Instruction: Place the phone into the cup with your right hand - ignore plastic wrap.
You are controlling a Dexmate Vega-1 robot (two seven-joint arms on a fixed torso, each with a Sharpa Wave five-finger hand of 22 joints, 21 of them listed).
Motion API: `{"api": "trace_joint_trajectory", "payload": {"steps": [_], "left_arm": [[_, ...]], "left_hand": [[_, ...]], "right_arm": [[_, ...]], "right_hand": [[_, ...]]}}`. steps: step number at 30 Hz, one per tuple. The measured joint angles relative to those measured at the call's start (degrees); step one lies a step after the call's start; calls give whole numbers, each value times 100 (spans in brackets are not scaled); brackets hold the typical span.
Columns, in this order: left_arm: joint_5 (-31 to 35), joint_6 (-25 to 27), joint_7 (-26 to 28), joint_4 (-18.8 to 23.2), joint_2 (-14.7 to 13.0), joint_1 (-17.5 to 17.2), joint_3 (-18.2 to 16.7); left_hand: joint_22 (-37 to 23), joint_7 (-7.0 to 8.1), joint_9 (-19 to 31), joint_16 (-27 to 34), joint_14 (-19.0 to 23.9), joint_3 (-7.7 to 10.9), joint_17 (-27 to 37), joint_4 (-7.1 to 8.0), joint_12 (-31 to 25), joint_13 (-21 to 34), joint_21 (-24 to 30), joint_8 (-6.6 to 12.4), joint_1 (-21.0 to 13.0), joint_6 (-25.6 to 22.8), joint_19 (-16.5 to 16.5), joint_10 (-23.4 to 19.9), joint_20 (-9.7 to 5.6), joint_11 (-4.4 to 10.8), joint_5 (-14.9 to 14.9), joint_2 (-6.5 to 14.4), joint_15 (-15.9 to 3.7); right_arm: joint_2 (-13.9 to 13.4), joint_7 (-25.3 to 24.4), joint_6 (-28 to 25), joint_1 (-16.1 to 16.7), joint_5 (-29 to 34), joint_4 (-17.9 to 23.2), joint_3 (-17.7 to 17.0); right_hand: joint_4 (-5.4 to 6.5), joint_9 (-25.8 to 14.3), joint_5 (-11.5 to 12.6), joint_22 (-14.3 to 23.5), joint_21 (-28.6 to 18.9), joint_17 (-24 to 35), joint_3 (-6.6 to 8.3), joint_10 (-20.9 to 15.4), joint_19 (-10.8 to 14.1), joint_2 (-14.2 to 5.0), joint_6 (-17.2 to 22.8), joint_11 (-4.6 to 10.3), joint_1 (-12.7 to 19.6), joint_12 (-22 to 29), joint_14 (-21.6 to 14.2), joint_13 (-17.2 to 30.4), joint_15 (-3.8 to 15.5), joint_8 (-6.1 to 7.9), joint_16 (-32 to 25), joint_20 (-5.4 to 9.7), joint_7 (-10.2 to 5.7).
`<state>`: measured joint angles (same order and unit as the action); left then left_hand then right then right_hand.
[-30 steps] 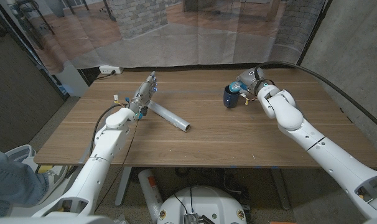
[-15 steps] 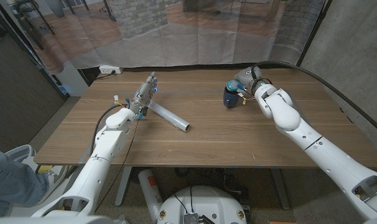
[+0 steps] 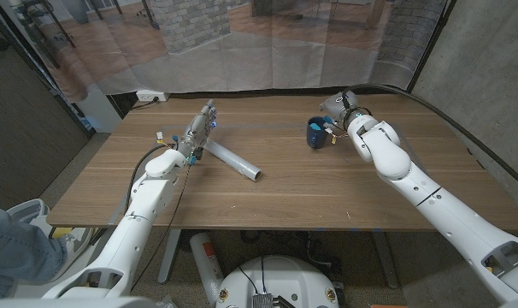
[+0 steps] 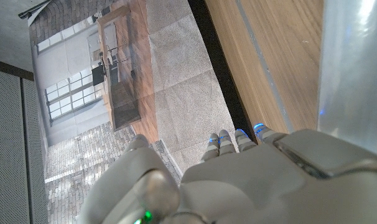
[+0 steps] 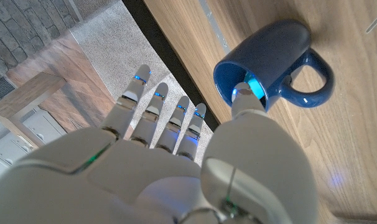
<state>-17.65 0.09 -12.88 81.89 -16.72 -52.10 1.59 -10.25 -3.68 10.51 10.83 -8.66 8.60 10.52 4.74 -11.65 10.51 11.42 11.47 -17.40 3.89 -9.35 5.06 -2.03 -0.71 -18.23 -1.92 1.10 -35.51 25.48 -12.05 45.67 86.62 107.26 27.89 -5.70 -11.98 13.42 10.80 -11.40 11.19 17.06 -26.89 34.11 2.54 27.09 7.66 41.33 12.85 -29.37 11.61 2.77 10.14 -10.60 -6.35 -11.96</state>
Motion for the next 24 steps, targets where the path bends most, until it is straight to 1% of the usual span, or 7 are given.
{"api": "trace_joint_trajectory", "payload": {"steps": [10, 11, 14, 17, 19, 21, 24], "left_arm": [[-8, -1, -10, 37, -23, -24, -8], [-8, -1, -10, 44, -25, -27, -8], [-8, 0, -20, 63, -34, -29, -8], [-8, 6, -27, 73, -43, -30, -7], [-8, 9, -34, 75, -45, -30, -5], [-9, 13, -45, 76, -50, -30, -2], [-12, 13, -56, 76, -51, -30, 0]], "left_hand": [[0, 0, 0, 0, 0, 0, 0, 0, 0, 0, 0, 0, -6, 0, 0, 0, 0, 0, 0, 6, 0], [0, 0, 0, 0, 0, 0, 0, 0, 0, 0, 0, 0, -6, 0, 0, 0, 0, 0, 0, 6, 0], [0, 0, 0, 0, 0, -2, 0, -2, 0, 0, 0, 0, -6, 0, 0, 0, 0, 0, 0, 5, 0], [0, 0, 0, 0, 0, -23, 0, -23, 0, 0, 0, 0, -6, 0, 0, 0, 0, 0, 0, 5, 0], [0, 0, 0, 0, 0, -23, 0, -23, 0, 0, 0, 0, -6, 0, 0, 0, 0, 0, 0, 5, 0], [0, 0, 0, 0, 0, -23, 0, -23, 0, 0, 0, 0, -6, 0, 0, 0, 0, 0, 0, 5, 0], [0, 0, 0, 0, 0, -48, 0, 2, 0, 0, 0, 0, -6, 0, 0, 0, 0, 0, 0, 5, 0]], "right_arm": [[10, -24, -5, 99, 20, 123, -58], [10, -42, -13, 99, 19, 123, -58], [19, -137, -43, 208, -43, 238, -164], [23, -193, -54, 247, -94, 275, -203], [47, -326, -87, 339, -210, 353, -299], [69, -389, -103, 393, -269, 393, -356], [92, -470, -122, 442, -346, 426, -401]], "right_hand": [[1, 0, 0, 0, 0, 0, -1, 31, 0, 0, -8, -31, 0, 0, 7, 0, -4, 0, 0, 1, 9], [12, 0, 0, 0, 0, 0, -12, 31, 0, 18, -8, -31, -20, 0, 37, -1, -6, 16, 0, 0, 9], [63, -9, 0, 0, 0, 1, -63, 26, 3, -38, 8, -35, -144, 0, 54, -1, 10, 62, 0, 3, 25], [102, -16, 0, -1, -34, 1, -73, -35, 63, -60, 114, -95, -211, 53, 53, -1, 10, 100, 0, 63, 39], [107, -16, 0, -1, -34, 1, -69, -68, 64, -91, 130, -128, -242, 67, 53, -1, 10, 139, -7, 64, 42], [146, -16, 0, -1, -34, 1, -63, -101, 86, -113, 189, -150, -264, 67, 53, -1, 10, 139, -22, 86, 40], [152, -16, 0, -1, -34, 1, -69, -119, 105, -143, 204, -135, -294, 69, 52, -1, 10, 139, -22, 105, 54]]}}
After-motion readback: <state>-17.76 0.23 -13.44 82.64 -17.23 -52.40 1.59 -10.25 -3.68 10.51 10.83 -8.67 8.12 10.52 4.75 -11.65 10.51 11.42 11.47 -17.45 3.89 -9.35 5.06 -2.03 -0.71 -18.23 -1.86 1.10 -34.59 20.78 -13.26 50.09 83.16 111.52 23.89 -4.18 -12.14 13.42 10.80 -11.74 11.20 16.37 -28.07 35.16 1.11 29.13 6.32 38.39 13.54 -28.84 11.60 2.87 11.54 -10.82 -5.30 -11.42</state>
